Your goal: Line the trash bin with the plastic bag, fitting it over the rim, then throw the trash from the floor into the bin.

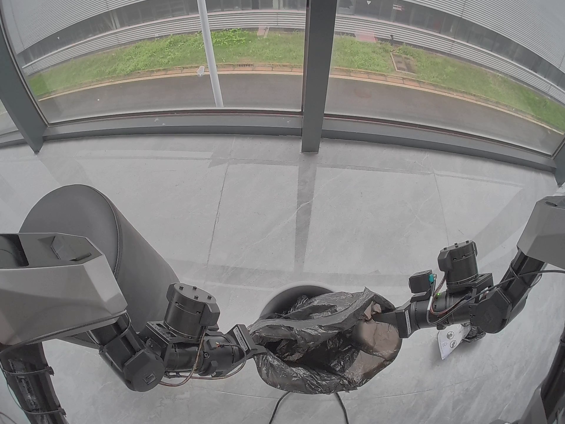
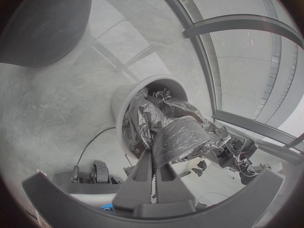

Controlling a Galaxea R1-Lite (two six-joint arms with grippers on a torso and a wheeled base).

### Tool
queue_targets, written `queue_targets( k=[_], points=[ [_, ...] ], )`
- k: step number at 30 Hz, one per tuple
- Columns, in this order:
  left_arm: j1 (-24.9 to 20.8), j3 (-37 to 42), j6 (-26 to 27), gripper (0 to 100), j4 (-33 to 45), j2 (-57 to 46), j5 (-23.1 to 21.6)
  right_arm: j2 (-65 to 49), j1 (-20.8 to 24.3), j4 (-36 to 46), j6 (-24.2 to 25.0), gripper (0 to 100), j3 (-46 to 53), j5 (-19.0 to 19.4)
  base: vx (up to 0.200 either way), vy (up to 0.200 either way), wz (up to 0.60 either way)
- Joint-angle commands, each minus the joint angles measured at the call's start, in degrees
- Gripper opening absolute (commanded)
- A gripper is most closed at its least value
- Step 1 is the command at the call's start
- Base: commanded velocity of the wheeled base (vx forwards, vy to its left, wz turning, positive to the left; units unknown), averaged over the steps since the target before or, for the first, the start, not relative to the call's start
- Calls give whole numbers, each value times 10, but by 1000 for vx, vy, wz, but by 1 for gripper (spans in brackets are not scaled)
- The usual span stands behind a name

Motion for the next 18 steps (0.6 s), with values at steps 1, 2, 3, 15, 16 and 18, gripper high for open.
queue_targets(
  k=[1, 2, 3, 15, 16, 18],
  points=[
    [-2, 16, 1, 0, 15, -29, 0, 8, 9, -1, -4, 0, 1, 0, 0, 0, 0],
    [-3, 19, 1, 0, 26, -32, 0, 10, 14, -2, -4, 0, 0, 0, 0, 0, 0],
    [-4, 19, 1, 0, 28, -32, 0, 10, 17, -2, -4, 0, 0, 0, 0, 0, 0],
    [4, 21, 29, 0, 84, -41, 4, 30, 47, -54, -4, 0, 4, 3, 0, 0, 0],
    [6, 21, 36, 0, 90, -41, 4, 30, 47, -53, -4, 0, 5, 2, 0, 0, 0],
    [11, 21, 45, 0, 102, -43, 4, 30, 47, -54, -4, 0, 4, 2, 0, 0, 0]
  ],
)
